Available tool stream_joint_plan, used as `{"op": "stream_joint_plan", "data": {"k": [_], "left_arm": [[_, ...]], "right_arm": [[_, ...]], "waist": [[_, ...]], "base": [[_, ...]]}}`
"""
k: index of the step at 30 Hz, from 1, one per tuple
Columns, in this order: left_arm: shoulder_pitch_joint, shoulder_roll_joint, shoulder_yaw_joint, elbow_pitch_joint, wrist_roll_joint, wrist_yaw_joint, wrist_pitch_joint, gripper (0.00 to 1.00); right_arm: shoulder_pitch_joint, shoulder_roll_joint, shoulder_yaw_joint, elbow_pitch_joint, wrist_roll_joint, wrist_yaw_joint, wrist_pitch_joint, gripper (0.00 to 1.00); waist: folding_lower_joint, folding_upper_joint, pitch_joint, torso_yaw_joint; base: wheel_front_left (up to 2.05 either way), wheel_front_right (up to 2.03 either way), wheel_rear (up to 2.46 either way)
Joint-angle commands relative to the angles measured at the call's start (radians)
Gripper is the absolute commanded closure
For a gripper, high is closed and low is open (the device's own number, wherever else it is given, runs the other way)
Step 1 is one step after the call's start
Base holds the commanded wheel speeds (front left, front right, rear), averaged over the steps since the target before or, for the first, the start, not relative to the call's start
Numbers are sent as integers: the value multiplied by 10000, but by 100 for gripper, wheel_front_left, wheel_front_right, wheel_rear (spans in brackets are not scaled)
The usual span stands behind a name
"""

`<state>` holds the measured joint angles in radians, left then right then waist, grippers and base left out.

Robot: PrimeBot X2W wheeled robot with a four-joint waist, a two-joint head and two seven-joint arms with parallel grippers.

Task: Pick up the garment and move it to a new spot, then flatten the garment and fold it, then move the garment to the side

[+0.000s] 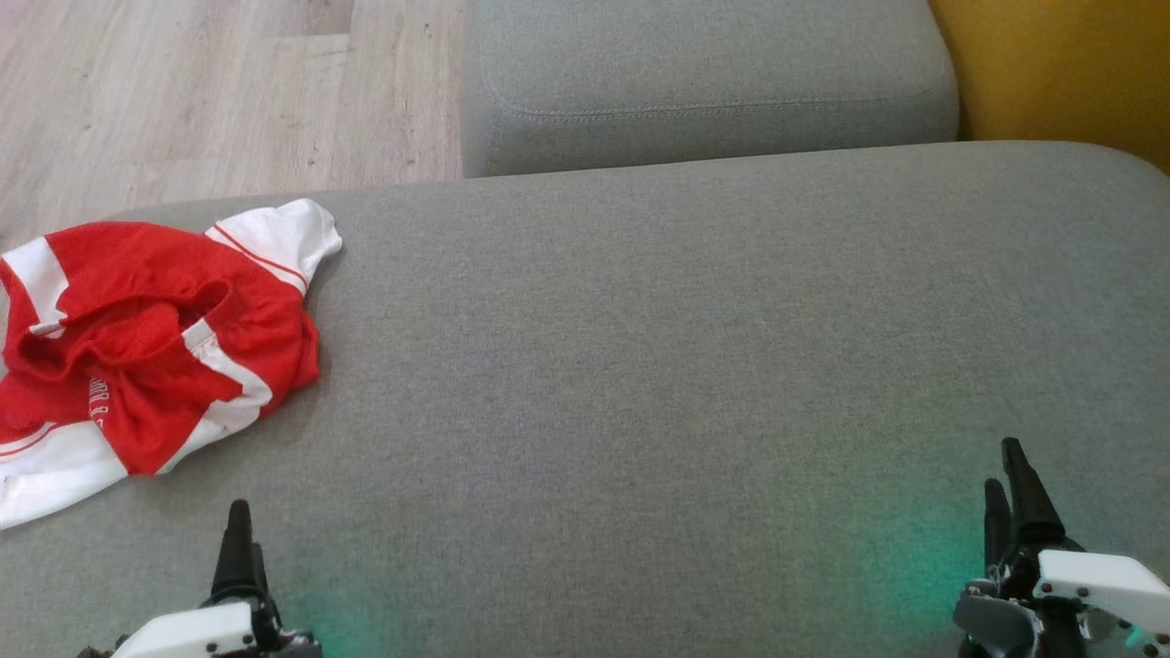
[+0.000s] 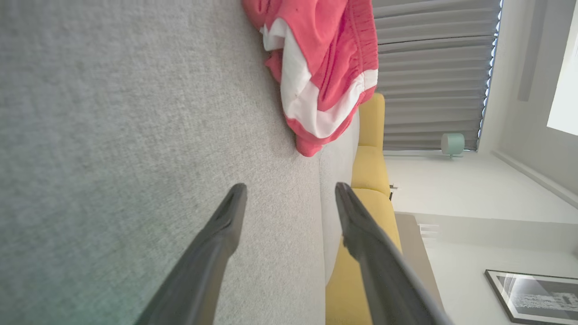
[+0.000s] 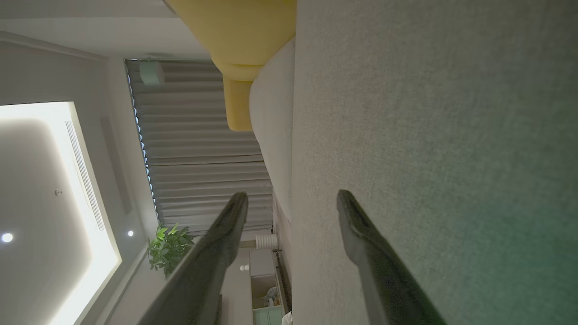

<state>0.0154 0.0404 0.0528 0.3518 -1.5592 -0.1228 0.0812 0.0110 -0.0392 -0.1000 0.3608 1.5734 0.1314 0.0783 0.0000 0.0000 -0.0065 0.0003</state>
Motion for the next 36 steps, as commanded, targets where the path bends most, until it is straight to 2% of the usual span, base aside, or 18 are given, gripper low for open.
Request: {"op": "stream_joint_plan", "data": {"k": [1, 36], "left_arm": [[-461, 43, -59, -403, 368, 41, -134, 0], [-389, 61, -1044, -1188, 5146, 712, -1171, 0]], "right_arm": [[-397, -42, 97, -377, -371, -1, -120, 0], [-341, -56, 1019, -836, -5446, -3, -1153, 0]], "waist": [[0, 0, -16, -1], [0, 0, -372, 79]], "base": [[0, 0, 0], [0, 0, 0]]}}
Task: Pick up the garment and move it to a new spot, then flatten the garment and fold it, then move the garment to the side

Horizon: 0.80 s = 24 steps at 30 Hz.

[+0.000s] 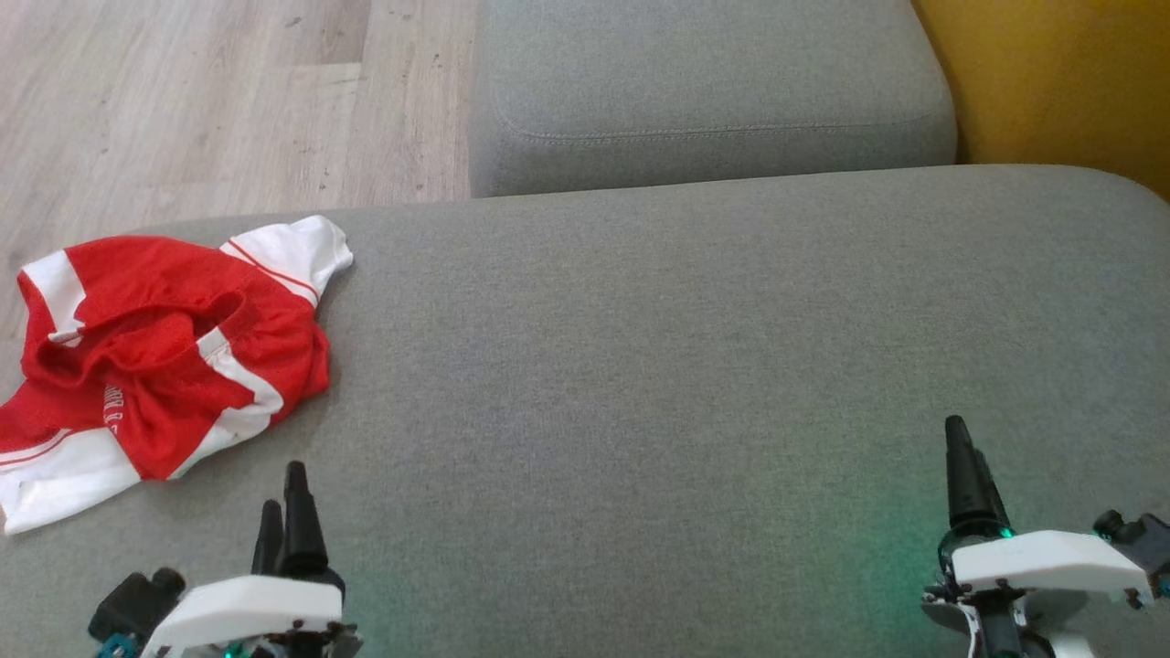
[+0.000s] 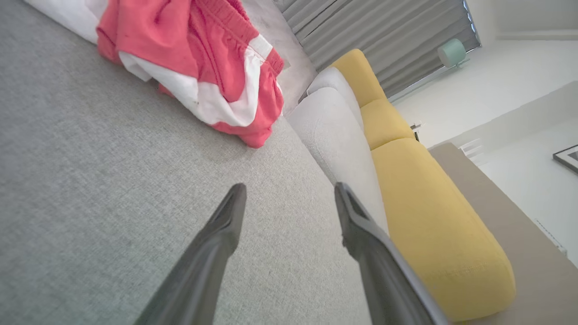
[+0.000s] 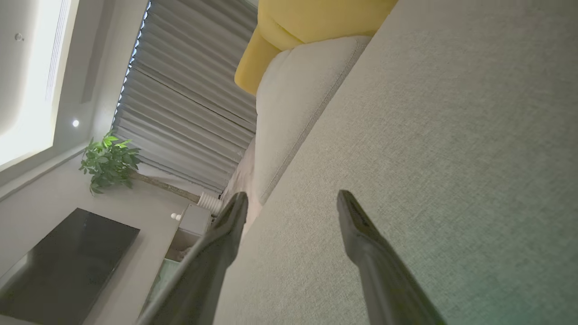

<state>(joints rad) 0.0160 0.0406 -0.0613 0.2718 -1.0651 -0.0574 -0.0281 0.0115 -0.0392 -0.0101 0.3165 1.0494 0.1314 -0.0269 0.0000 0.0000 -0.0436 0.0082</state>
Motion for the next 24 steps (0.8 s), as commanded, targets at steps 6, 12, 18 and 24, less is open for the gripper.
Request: {"op": "stream_joint_plan", "data": {"k": [6, 12, 18, 24], "left_arm": [[-374, 62, -50, -444, 960, 148, -255, 0], [-349, 65, -214, -471, 1683, 224, -433, 0], [-347, 68, -387, -531, 2417, 308, -611, 0], [-354, 71, -543, -621, 3132, 404, -789, 0]], "right_arm": [[-335, -60, 302, -449, -931, -3, -276, 0], [-323, -65, 479, -506, -1690, -4, -453, 0], [-330, -69, 659, -564, -2464, -4, -630, 0], [-349, -73, 850, -623, -3240, -4, -807, 0]], "waist": [[0, 0, -73, 11], [0, 0, -158, 22], [0, 0, -206, 32], [0, 0, -239, 43]], "base": [[0, 0, 0], [0, 0, 0], [0, 0, 0], [0, 0, 0]]}}
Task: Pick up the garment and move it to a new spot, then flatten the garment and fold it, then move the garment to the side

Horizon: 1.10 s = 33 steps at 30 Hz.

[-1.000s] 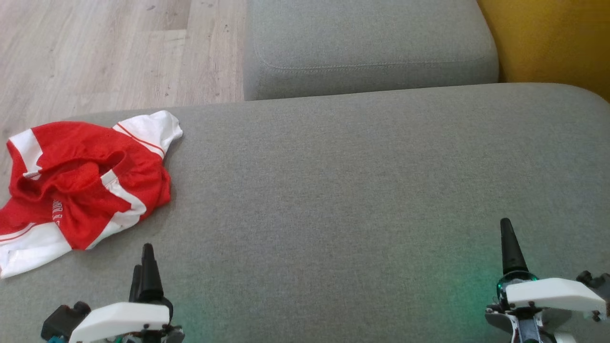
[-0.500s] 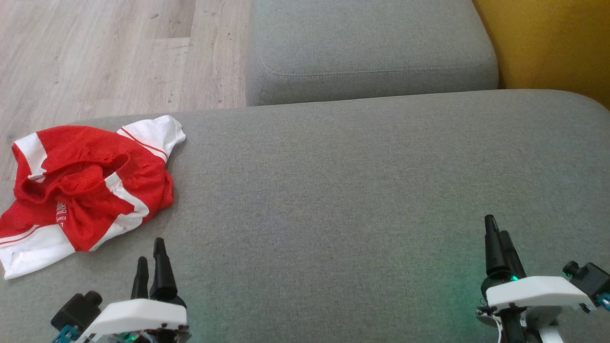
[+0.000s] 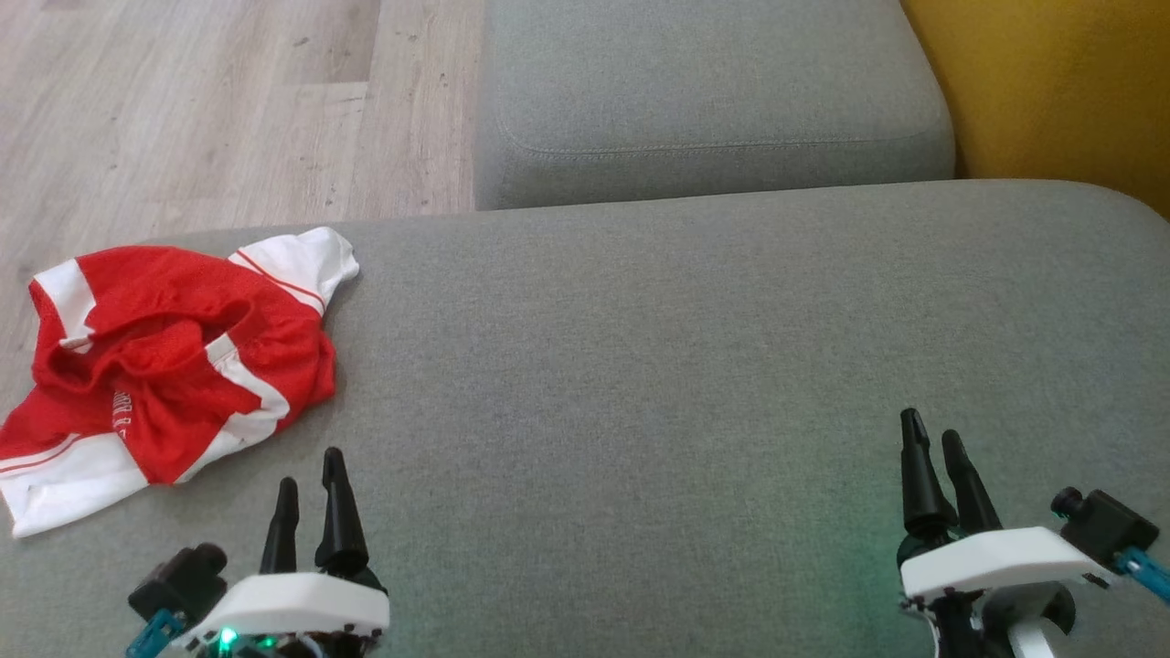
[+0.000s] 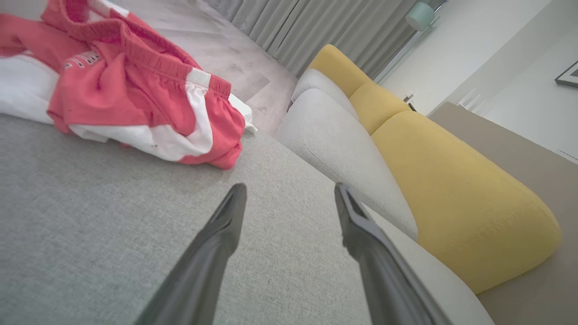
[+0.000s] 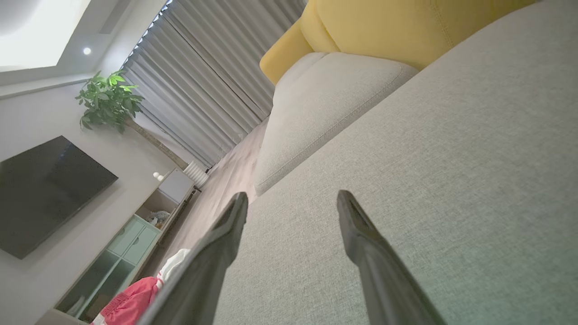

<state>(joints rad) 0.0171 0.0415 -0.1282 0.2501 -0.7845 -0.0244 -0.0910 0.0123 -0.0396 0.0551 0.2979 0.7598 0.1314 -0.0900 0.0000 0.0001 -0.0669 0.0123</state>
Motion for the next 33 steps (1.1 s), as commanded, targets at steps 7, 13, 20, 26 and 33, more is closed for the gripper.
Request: {"op": "stream_joint_plan", "data": {"k": [7, 13, 20, 26, 33], "left_arm": [[-341, 64, -7, -441, 994, 148, -338, 0], [-348, 67, -196, -424, 1843, 202, -545, 0], [-353, 71, -362, -365, 2671, 317, -752, 0], [-355, 74, -492, -164, 3314, 434, -930, 0], [-371, 77, -627, 77, 4085, 579, -1137, 0]], "right_arm": [[-364, -74, 406, -459, -1120, -5, -353, 0], [-345, -78, 640, -388, -2109, -5, -560, 0], [-352, -83, 856, -345, -3114, -6, -766, 0], [-337, -88, 1064, -199, -4335, -6, -943, 0], [-250, -93, 791, 88, -5369, -6, -1149, 0]], "waist": [[0, -1, -73, 3], [0, -1, -156, 39], [0, -1, -244, 76], [0, -1, -315, 72], [0, -1, -430, 46]], "base": [[0, 0, 0], [0, 0, 0], [0, 0, 0], [0, 0, 0], [0, 0, 0]]}}
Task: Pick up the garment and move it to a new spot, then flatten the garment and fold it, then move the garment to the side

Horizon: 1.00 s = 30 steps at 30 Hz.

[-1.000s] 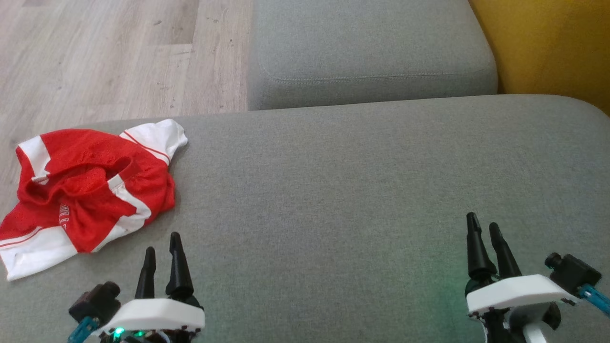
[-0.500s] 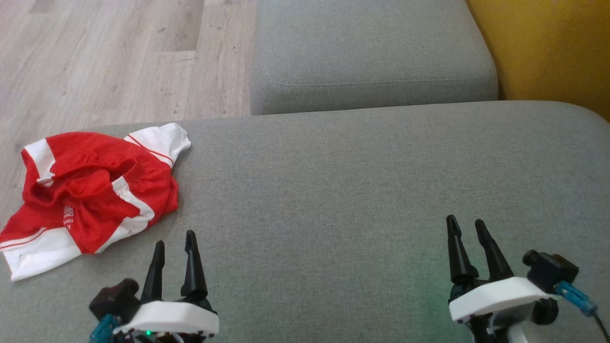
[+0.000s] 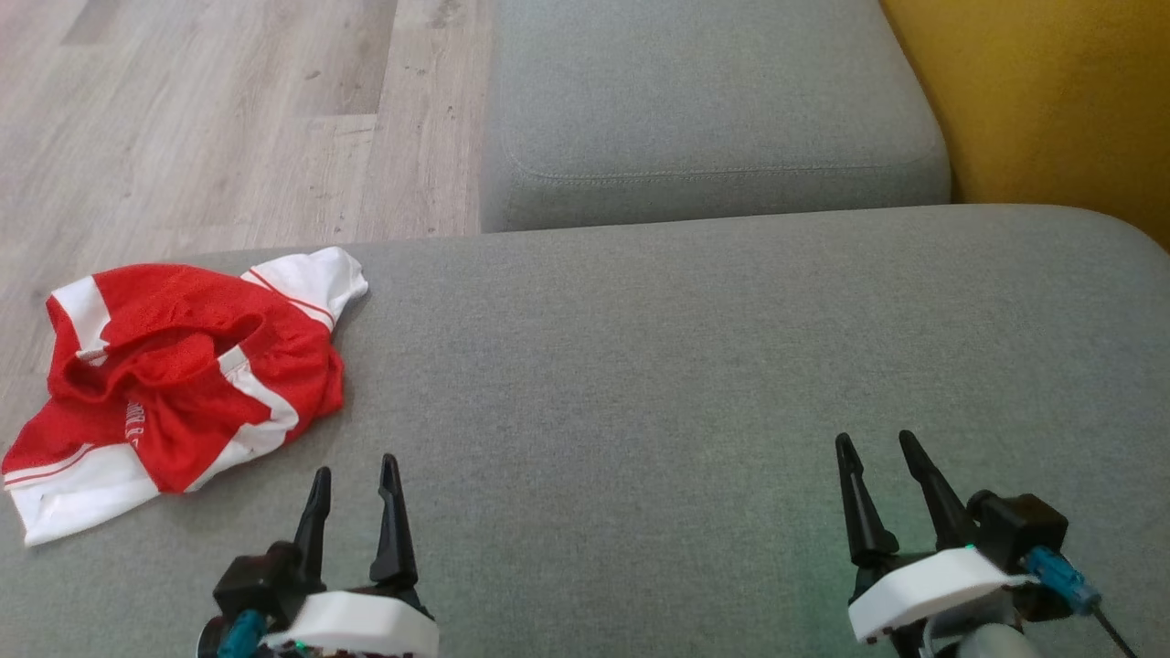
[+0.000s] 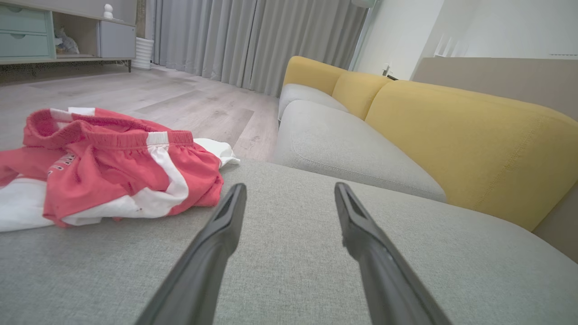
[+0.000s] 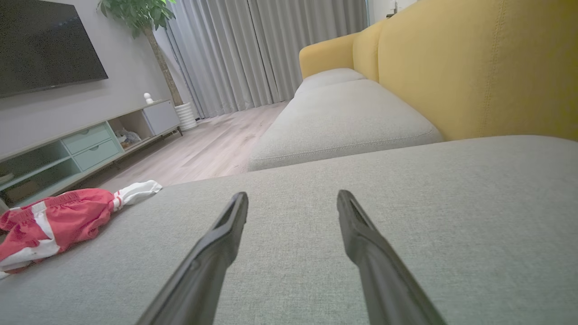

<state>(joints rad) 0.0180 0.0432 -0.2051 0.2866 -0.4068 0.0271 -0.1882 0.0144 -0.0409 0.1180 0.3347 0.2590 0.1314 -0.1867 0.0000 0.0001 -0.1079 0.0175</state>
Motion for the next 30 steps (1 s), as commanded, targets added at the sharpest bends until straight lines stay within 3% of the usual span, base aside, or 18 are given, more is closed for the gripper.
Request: {"op": "stream_joint_plan", "data": {"k": [1, 20, 30], "left_arm": [[-375, 61, 135, -274, 371, 93, -195, 0], [-532, 69, 21, -44, 2368, 338, -727, 0], [-533, 70, 20, 155, 2313, 489, -736, 0]], "right_arm": [[-270, -80, 132, -258, -498, -6, -212, 0], [-308, -93, -122, 33, -2354, -7, -743, 0], [-319, -93, -283, 229, -2212, -7, -751, 0]], "waist": [[0, -1, -36, -12], [0, -1, -251, -40], [0, -1, -243, -33]], "base": [[0, 0, 0], [0, 0, 0], [0, 0, 0]]}}
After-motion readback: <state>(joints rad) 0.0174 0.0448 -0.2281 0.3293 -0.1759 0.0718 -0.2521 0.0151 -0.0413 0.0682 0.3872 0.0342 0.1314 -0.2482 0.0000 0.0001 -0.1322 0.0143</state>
